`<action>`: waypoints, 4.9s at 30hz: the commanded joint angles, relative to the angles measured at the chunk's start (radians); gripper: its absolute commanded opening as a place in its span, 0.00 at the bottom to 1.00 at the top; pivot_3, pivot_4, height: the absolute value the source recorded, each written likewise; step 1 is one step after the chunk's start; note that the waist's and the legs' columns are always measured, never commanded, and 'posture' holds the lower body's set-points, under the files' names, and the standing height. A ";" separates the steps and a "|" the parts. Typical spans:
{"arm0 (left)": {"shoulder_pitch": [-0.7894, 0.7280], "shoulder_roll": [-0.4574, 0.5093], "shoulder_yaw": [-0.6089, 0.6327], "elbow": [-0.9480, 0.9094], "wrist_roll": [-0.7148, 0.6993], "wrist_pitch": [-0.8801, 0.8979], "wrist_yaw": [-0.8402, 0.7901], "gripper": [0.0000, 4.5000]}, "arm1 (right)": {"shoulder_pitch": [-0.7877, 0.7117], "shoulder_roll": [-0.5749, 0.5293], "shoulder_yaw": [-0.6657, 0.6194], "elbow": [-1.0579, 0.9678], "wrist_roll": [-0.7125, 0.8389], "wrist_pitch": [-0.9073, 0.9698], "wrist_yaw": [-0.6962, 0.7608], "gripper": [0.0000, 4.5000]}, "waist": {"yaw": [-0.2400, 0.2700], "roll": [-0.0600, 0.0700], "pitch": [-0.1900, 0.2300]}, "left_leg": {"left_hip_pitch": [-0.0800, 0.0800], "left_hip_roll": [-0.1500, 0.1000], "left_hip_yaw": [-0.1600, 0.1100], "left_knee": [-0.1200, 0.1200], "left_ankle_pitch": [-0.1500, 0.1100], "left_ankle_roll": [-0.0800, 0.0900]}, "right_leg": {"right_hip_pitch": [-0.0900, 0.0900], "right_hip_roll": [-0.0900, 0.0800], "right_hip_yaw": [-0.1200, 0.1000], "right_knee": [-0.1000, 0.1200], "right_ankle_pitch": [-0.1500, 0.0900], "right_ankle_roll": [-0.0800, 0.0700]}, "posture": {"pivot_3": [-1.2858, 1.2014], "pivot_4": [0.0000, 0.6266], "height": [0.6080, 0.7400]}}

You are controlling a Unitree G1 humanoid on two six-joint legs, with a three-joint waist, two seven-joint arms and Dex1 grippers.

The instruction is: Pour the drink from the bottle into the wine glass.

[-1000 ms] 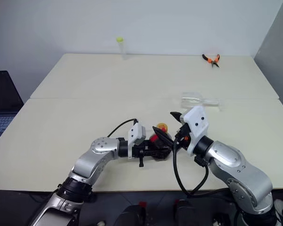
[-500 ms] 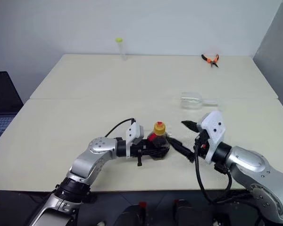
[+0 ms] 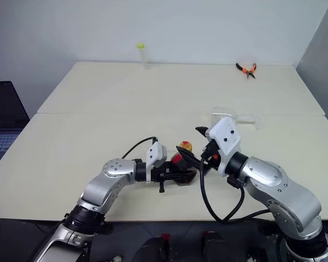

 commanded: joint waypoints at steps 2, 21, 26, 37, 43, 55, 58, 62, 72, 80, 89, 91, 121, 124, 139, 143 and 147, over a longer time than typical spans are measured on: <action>-0.016 -0.002 0.017 -0.032 -0.011 -0.028 -0.005 0.18 | 0.032 -0.034 -0.090 -0.011 0.006 -0.008 0.027 0.89 | 0.000 0.000 0.000 | 0.000 0.000 0.000 0.000 0.000 0.000 | 0.000 0.000 0.000 0.000 0.000 0.000 | 0.52 0.24 1.00; -0.016 0.000 0.022 -0.028 -0.006 -0.030 -0.009 0.17 | 0.037 -0.094 -0.170 -0.051 0.297 0.071 0.044 0.89 | -0.002 0.000 0.000 | 0.001 0.002 0.001 0.001 0.000 0.000 | 0.001 0.001 0.000 0.000 -0.001 0.002 | 0.52 0.24 1.00; -0.014 0.000 0.020 -0.031 -0.006 -0.029 -0.010 0.17 | 0.010 -0.043 -0.099 -0.033 0.261 0.069 -0.003 0.89 | 0.000 0.000 0.000 | 0.000 0.001 0.000 0.000 0.000 0.000 | 0.000 0.001 0.000 0.000 0.000 0.001 | 0.52 0.24 1.00; -0.005 0.001 0.018 -0.042 -0.005 -0.026 -0.006 0.17 | -0.018 -0.017 -0.031 -0.002 0.197 0.055 0.002 0.85 | -0.001 0.000 0.000 | 0.000 0.000 0.000 0.000 0.000 0.000 | 0.000 0.000 0.000 -0.001 0.000 0.001 | 0.52 0.24 1.00; 0.001 0.003 0.019 -0.052 -0.007 -0.023 -0.003 0.17 | -0.020 0.016 -0.025 0.005 0.196 0.048 0.000 0.44 | -0.001 0.000 0.000 | 0.000 0.001 0.000 0.000 0.000 0.000 | 0.000 0.000 0.000 -0.001 0.000 0.001 | 0.52 0.24 1.00; 0.010 0.001 0.024 -0.063 -0.011 -0.017 0.008 0.17 | 0.011 0.149 -0.161 0.027 0.508 0.038 -0.046 0.27 | -0.002 0.000 0.000 | 0.000 0.001 0.000 0.000 0.000 0.000 | 0.000 0.000 0.000 -0.001 0.000 0.000 | 0.52 0.24 1.00; 0.012 -0.001 0.025 -0.065 -0.011 -0.016 0.010 0.17 | 0.021 0.133 -0.176 0.029 0.540 0.036 -0.075 0.27 | -0.001 0.000 0.000 | 0.000 0.001 -0.001 0.000 0.000 0.000 | 0.000 0.000 0.000 -0.001 0.000 0.000 | 0.52 0.24 1.00; 0.015 -0.003 0.033 -0.064 -0.010 -0.020 0.027 0.17 | 0.080 0.012 -0.190 0.020 0.377 0.014 -0.052 0.27 | -0.001 0.000 0.000 | 0.000 0.000 0.000 0.000 0.000 0.000 | 0.000 0.000 0.000 -0.001 0.000 0.001 | 0.52 0.24 1.00; 0.004 -0.036 0.063 -0.010 0.013 -0.077 0.108 0.17 | 0.388 -0.068 -0.227 0.265 -0.089 -0.312 0.035 0.27 | 0.002 -0.001 0.001 | 0.000 0.000 0.003 0.000 0.000 0.000 | 0.000 0.001 0.000 -0.002 -0.003 0.004 | 0.52 0.24 1.00; -0.005 -0.055 0.079 0.002 0.012 -0.088 0.152 0.17 | 0.457 0.002 -0.193 0.451 -0.245 -0.459 0.101 0.35 | -0.002 -0.001 0.001 | 0.001 0.001 0.002 0.000 0.000 0.000 | 0.000 0.001 0.002 0.000 -0.003 0.004 | 0.52 0.24 1.00; -0.004 -0.062 0.088 0.000 0.007 -0.093 0.185 0.17 | 0.479 0.018 -0.198 0.531 -0.279 -0.486 0.190 1.00 | -0.001 -0.001 0.001 | 0.002 0.001 0.002 0.001 0.000 0.000 | 0.001 0.001 0.002 0.000 -0.002 0.004 | 0.52 0.24 1.00; -0.002 -0.068 0.099 -0.002 0.009 -0.093 0.200 0.17 | 0.481 0.026 -0.215 0.519 -0.270 -0.490 0.196 1.00 | 0.000 -0.001 0.001 | 0.002 0.000 0.002 0.001 0.000 0.000 | 0.002 0.001 0.002 0.000 -0.003 0.005 | 0.52 0.24 1.00; -0.214 -0.109 0.442 0.651 0.150 -0.437 0.817 0.17 | -0.005 0.007 0.162 0.177 -0.306 -0.286 0.346 1.00 | 0.007 -0.008 0.005 | -0.001 -0.002 -0.002 0.000 0.005 -0.008 | 0.000 -0.004 -0.002 -0.003 0.001 -0.001 | 0.52 0.24 1.00; -0.219 -0.109 0.456 0.687 0.143 -0.449 0.830 0.33 | 0.000 0.012 0.162 0.169 -0.306 -0.281 0.346 1.00 | 0.005 -0.008 0.005 | 0.000 -0.001 -0.002 0.000 0.003 -0.004 | 0.000 -0.003 -0.002 0.000 0.001 -0.001 | 0.52 0.24 1.00; 0.118 -0.115 0.435 0.144 0.079 -0.277 0.758 0.99 | 0.116 -0.028 0.081 0.075 -0.303 -0.232 0.328 1.00 | 0.001 -0.008 0.005 | 0.001 0.001 -0.002 0.000 0.005 -0.008 | 0.000 -0.003 -0.001 0.000 0.002 -0.002 | 0.52 0.24 1.00; 0.295 -0.074 0.394 -0.097 0.065 -0.191 0.693 0.99 | 0.169 -0.027 0.016 0.071 -0.306 -0.237 0.299 1.00 | 0.001 -0.008 0.005 | 0.001 0.001 -0.001 -0.001 0.003 -0.006 | 0.000 -0.003 -0.001 -0.001 0.002 -0.002 | 0.52 0.24 1.00; 0.422 -0.049 0.355 -0.246 0.066 -0.164 0.645 0.99 | 0.170 0.063 -0.059 0.058 -0.203 -0.238 0.273 1.00 | 0.000 -0.008 0.005 | 0.002 0.003 -0.001 -0.001 0.003 -0.005 | 0.001 -0.002 -0.001 -0.001 0.000 0.001 | 0.52 0.24 1.00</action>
